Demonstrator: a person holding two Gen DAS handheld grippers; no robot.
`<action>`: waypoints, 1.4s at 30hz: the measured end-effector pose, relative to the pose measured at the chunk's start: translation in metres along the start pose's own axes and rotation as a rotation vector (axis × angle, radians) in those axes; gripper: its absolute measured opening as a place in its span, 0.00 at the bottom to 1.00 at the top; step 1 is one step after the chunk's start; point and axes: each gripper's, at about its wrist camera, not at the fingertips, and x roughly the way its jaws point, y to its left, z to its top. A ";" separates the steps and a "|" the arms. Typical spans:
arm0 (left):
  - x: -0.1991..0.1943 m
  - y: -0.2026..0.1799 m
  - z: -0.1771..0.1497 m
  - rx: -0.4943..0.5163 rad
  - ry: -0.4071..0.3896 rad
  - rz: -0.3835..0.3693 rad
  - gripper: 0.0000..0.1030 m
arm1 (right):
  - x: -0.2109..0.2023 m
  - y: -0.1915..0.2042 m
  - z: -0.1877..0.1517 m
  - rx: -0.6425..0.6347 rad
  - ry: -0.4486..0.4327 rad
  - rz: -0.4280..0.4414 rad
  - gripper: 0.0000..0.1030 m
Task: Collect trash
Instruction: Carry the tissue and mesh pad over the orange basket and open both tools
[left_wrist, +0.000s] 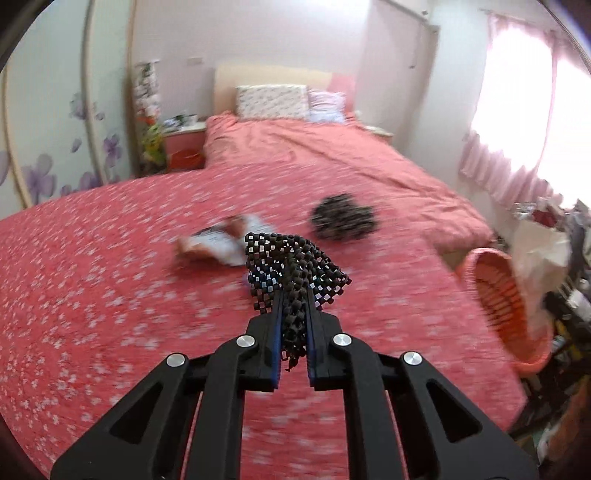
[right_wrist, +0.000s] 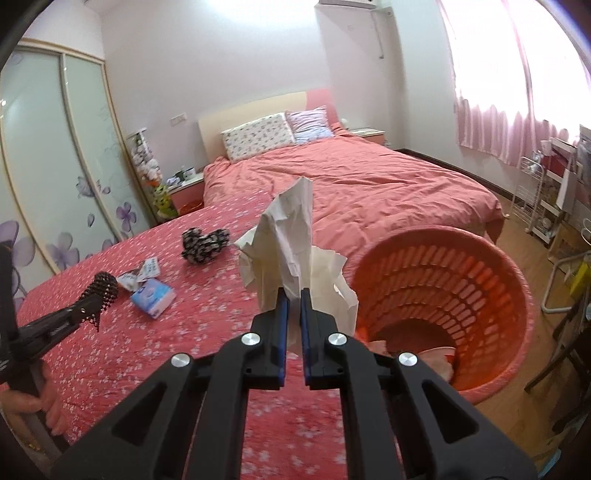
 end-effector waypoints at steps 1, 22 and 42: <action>-0.003 -0.007 0.001 0.008 -0.006 -0.017 0.10 | -0.002 -0.005 0.000 0.006 -0.005 -0.008 0.07; 0.001 -0.126 0.001 0.108 -0.014 -0.276 0.10 | -0.011 -0.085 -0.002 0.135 -0.050 -0.117 0.07; 0.036 -0.202 -0.011 0.151 0.043 -0.403 0.10 | 0.007 -0.137 -0.009 0.221 -0.052 -0.137 0.07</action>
